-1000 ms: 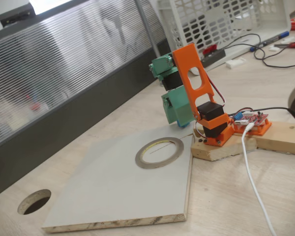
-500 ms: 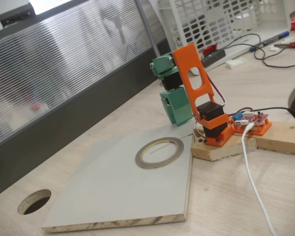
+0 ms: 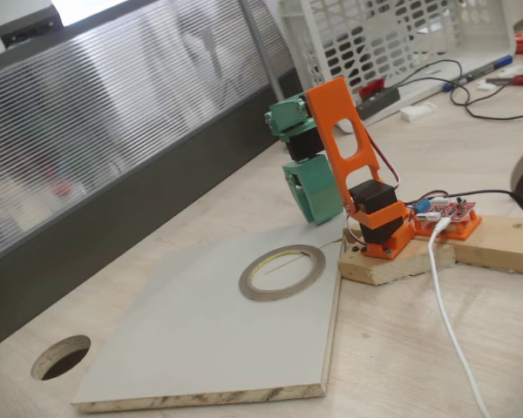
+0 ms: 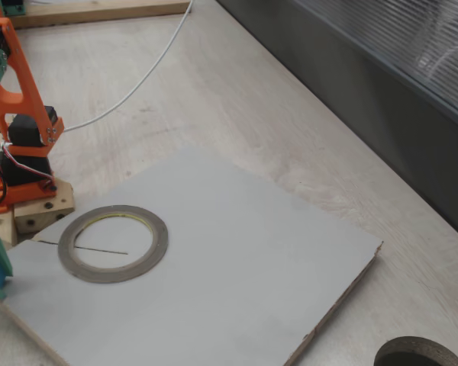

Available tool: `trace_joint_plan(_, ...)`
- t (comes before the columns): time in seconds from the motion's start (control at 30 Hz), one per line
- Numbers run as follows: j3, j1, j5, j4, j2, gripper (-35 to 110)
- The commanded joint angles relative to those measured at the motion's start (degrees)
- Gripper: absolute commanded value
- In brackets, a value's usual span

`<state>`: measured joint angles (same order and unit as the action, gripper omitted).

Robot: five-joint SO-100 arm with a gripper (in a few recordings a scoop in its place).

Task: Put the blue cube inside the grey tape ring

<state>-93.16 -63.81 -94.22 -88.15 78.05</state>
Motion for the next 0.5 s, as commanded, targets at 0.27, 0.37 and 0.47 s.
trace_joint_plan(0.27, 0.97, -0.26, -0.62, -1.41, 21.71, 3)
trace_joint_plan(0.37, 0.35, -0.26, -0.62, -1.41, 23.64, 3)
trace_joint_plan(0.47, 0.35, -0.35, -0.62, -1.41, 23.12, 3)
